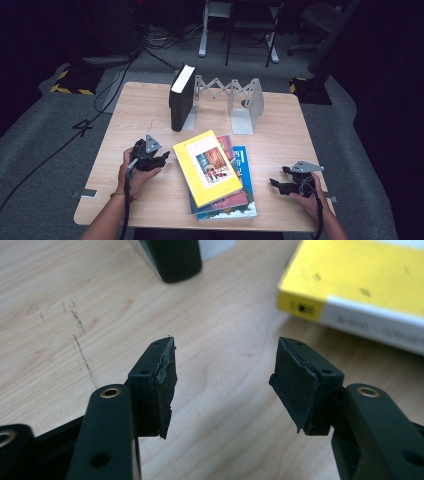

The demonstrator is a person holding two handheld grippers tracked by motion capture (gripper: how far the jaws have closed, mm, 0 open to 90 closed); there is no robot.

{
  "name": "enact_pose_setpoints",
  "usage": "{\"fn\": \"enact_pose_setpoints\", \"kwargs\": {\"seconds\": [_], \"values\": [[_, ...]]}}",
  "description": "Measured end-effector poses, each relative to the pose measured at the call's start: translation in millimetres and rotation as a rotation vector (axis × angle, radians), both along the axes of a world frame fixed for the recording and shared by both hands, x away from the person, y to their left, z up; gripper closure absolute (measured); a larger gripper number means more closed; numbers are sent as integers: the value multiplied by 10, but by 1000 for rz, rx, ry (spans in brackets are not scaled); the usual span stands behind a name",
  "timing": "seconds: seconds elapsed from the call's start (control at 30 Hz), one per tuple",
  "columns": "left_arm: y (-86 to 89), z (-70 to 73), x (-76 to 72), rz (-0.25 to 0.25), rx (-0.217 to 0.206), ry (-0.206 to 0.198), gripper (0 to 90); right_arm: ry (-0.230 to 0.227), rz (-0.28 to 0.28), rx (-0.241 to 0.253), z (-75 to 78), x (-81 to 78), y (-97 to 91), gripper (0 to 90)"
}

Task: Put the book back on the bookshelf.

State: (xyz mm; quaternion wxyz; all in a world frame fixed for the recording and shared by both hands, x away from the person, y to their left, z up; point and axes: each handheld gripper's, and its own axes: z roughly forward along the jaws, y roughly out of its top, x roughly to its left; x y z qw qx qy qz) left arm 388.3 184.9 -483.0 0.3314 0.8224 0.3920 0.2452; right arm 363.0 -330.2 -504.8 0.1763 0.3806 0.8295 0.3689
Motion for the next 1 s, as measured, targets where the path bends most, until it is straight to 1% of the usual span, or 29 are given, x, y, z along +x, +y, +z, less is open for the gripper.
{"fn": "enact_pose_setpoints", "kwargs": {"seconds": [0.07, 0.1, 0.13, 0.2, 0.23, 0.3, 0.37, 0.43, 0.47, 0.6, 0.67, 0.77, 0.87, 0.93, 1.0], "values": [[1, -12, -38, -19, 1, 5, 387, 0, 0, 0, 0, 0, 0, 232], [-3, -21, -61, -26, 5, 7, 386, 0, -1, 0, 0, -1, 1, 232], [-3, -27, -85, -30, 17, 6, 378, 0, -2, 0, 0, -2, 1, 231], [-6, -48, -127, -47, 5, 20, 362, 0, -3, 0, 0, -3, 2, 231], [-7, -53, -147, -56, 12, 21, 358, 0, -3, 0, 1, -3, 2, 231], [-6, -56, -192, -78, 12, 29, 340, 0, -6, -1, 0, -4, 3, 226], [-14, -61, -236, -88, 3, 39, 331, 0, -9, -1, 0, -3, 4, 222], [-27, -66, -299, -116, -10, 52, 310, 2, -12, -5, 3, -4, 6, 211], [-42, -70, -335, -116, -2, 53, 308, 4, -15, -10, 7, -6, 10, 207], [-87, -109, -464, -169, 5, 78, 277, 19, -21, -30, 32, -9, 27, 209], [-104, -138, -530, -199, 4, 94, 261, 27, -21, -30, 40, -9, 36, 213], [-119, -160, -592, -221, 8, 105, 251, 25, -19, -31, 64, -17, 57, 218], [-123, -177, -636, -244, -8, 114, 240, 19, 0, -26, 117, -40, 99, 224], [-126, -184, -648, -259, -13, 112, 237, 9, 16, -11, 179, -64, 143, 233], [-120, -209, -639, -258, -42, 124, 219, -10, 29, 2, 250, -92, 183, 258]]}}
